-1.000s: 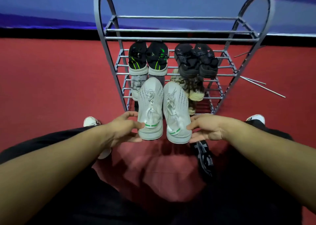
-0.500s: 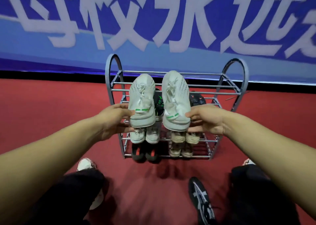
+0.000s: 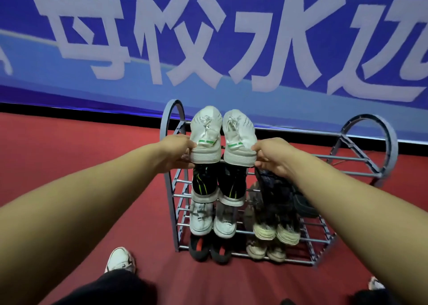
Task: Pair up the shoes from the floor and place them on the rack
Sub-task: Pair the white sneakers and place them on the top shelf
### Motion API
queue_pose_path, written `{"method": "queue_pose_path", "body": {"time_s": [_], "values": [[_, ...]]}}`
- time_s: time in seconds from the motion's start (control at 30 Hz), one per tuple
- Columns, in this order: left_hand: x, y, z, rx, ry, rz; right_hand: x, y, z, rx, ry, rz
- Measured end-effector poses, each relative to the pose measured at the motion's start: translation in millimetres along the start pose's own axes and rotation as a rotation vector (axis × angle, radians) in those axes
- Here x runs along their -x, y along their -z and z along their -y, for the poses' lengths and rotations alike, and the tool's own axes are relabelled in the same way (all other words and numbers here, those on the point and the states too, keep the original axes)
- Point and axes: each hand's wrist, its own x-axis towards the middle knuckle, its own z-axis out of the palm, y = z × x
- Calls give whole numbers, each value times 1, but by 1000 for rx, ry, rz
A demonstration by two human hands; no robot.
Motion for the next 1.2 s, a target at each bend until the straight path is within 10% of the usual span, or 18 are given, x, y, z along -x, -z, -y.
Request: {"method": "queue_pose_path", "body": {"time_s": [0.37,0.57,1.2], "values": [[-7,-2,3,-203,-32,-15,-8,-9,-6,198,34,45],[25,-15,35,-631,-424,-537,21,-10,-31,259,337,-204],[92,-66,280,-664,-205,49,99,-85,-294,749,180,375]]}}
